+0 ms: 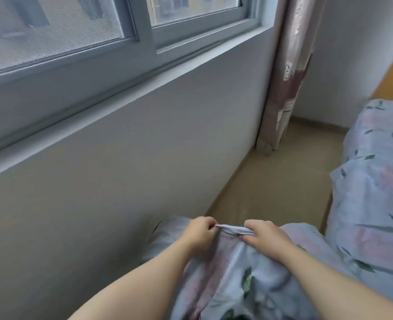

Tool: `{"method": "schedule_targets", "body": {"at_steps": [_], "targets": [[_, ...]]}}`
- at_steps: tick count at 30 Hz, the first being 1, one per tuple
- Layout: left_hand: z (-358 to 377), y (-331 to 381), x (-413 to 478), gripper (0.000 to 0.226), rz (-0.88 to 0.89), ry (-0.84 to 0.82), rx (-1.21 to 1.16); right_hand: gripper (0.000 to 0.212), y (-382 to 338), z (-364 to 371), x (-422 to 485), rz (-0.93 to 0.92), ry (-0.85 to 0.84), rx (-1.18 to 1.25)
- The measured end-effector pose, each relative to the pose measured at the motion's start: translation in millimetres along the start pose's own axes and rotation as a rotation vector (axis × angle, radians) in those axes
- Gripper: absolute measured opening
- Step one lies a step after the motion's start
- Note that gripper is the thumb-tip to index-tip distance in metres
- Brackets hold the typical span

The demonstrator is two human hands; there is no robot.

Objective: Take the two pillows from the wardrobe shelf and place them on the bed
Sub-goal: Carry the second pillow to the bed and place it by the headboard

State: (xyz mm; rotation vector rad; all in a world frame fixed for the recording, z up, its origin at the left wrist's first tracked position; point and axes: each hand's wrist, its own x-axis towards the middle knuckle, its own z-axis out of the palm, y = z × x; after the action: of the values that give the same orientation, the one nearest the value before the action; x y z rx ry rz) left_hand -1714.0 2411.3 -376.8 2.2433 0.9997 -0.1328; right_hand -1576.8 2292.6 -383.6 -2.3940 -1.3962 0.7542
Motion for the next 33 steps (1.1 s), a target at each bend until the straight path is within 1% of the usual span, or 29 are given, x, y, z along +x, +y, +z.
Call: {"method": "schedule_targets", "body": {"at_steps": [3, 6, 8, 14, 21, 25, 28, 30, 33], "targets": [[-14, 27, 63, 0.025, 0.081, -0.048, 0.045, 0.041, 23, -29, 37, 0.085, 0.064, 0.036], [-19, 54, 112, 0.016, 0.145, -0.105, 0.101, 0.042, 49, -50, 62, 0.145, 0.118, 0.1], [-19, 72, 144, 0.014, 0.186, -0.146, 0.149, 0.042, 67, -61, 78, 0.176, 0.143, 0.131], [-15, 141, 243, 0.023, 0.242, -0.131, 0.102, 0.042, 132, -123, 136, 0.26, 0.194, 0.187], [-2, 237, 344, 0.025, 0.238, -0.151, 0.129, 0.043, 227, -202, 197, 0.277, 0.212, 0.23], [-1, 287, 396, 0.018, 0.243, -0.168, 0.158, 0.042, 270, -248, 230, 0.286, 0.23, 0.255], [1, 310, 435, 0.034, 0.239, -0.177, 0.167, 0.042, 297, -270, 256, 0.296, 0.221, 0.272], [3, 327, 466, 0.037, 0.26, -0.182, 0.161, 0.042, 320, -284, 277, 0.303, 0.231, 0.279], [4, 349, 509, 0.029, 0.29, -0.207, 0.194, 0.042, 345, -306, 306, 0.343, 0.242, 0.286]]}}
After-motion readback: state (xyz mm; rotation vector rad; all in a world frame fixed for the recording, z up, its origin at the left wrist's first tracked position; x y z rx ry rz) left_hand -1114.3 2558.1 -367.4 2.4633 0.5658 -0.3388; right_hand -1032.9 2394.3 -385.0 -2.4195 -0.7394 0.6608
